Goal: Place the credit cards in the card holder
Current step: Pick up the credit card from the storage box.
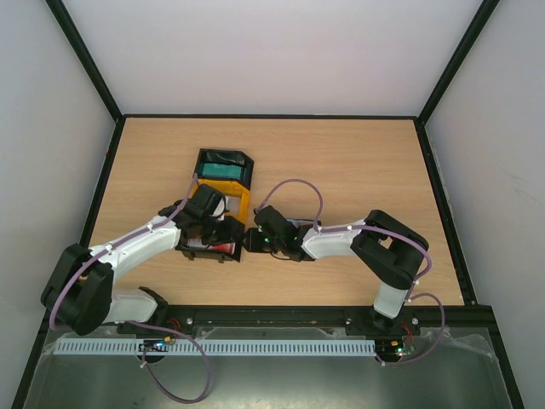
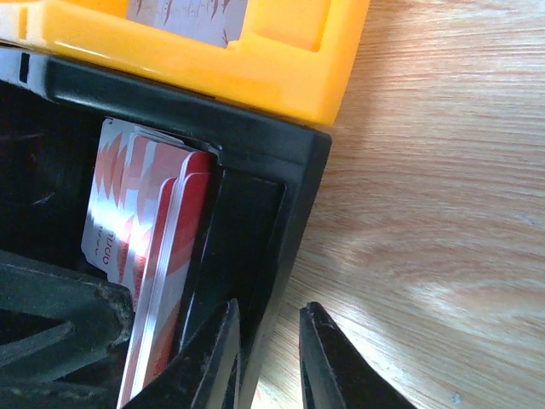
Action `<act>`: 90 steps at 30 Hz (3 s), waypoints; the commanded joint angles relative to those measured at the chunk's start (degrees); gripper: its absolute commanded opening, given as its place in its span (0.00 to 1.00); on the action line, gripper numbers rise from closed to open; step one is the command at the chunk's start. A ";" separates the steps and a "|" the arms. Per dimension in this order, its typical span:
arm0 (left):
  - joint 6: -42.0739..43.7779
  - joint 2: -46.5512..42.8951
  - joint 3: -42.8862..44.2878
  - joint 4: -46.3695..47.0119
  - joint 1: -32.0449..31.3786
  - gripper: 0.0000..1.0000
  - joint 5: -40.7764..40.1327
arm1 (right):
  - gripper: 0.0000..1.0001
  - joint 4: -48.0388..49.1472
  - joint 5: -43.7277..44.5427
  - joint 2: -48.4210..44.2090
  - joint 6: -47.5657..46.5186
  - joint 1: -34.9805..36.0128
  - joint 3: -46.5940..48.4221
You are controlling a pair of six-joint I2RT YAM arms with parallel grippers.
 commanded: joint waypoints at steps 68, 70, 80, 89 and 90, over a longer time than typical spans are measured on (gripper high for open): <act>0.94 3.53 3.57 -5.94 -6.11 0.29 -5.54 | 0.24 -3.25 10.87 -5.20 2.10 0.56 -4.78; 0.89 3.48 3.65 -6.27 -6.19 0.27 -5.82 | 0.24 -3.25 10.70 -5.06 1.80 0.53 -4.60; 1.82 2.16 6.03 -10.66 -6.46 0.04 -11.43 | 0.24 -3.18 10.77 -5.16 2.00 0.56 -4.59; 3.03 -1.18 7.28 -15.33 -6.27 0.02 -18.85 | 0.32 -3.00 9.89 -8.51 1.25 0.55 -4.53; 3.19 -1.79 7.48 -15.75 -6.16 0.02 -19.21 | 0.34 -2.66 9.41 -9.18 0.99 0.54 -4.49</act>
